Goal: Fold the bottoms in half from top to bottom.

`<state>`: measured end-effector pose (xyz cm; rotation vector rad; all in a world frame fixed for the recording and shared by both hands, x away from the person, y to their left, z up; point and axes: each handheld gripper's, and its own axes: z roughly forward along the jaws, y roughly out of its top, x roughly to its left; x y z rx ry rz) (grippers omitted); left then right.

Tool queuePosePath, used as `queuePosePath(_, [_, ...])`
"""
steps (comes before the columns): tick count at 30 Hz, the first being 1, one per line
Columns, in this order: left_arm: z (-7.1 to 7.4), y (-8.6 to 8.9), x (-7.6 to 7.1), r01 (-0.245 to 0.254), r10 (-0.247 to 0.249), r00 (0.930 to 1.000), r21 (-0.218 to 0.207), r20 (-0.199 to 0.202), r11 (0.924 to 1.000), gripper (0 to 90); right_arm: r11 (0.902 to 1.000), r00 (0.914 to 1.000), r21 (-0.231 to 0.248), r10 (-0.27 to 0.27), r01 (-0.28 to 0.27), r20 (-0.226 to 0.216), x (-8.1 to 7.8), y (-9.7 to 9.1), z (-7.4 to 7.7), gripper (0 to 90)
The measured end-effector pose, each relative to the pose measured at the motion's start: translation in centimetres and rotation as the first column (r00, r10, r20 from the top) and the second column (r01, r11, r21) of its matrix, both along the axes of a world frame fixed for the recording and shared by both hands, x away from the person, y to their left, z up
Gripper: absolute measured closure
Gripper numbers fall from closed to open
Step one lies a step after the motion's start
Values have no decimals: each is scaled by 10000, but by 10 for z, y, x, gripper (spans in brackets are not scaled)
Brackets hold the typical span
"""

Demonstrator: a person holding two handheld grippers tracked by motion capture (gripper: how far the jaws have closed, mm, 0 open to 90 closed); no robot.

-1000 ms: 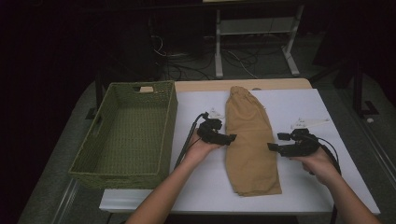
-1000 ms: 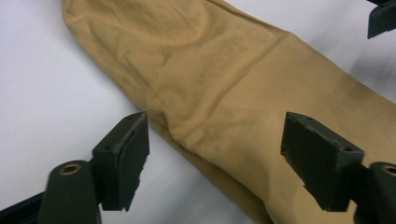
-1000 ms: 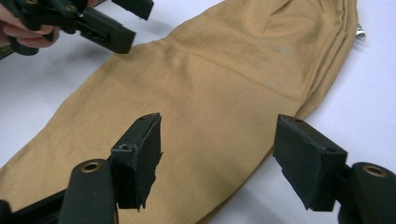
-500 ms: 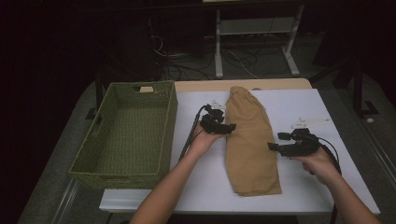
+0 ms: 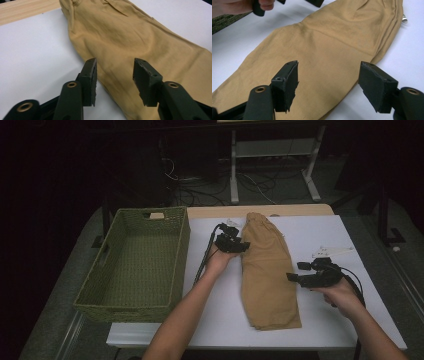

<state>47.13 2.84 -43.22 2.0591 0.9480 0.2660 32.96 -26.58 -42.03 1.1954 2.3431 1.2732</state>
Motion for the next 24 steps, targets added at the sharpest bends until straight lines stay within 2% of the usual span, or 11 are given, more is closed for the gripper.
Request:
queuePosePath(5, [-2,-3,14,-222,223,9997,86,-109,9997,577,10000,10000,-5,58,-58,13,0,1,0,321])
queuePosePath(15, [0,-8,42,-591,592,9982,204,-21,9980,620,9999,10000,107,17,-17,-1,0,-2,0,321])
queuePosePath(24, [-6,-13,62,-878,884,9957,217,-292,9959,633,9999,10000,92,-64,64,-16,0,-2,0,321])
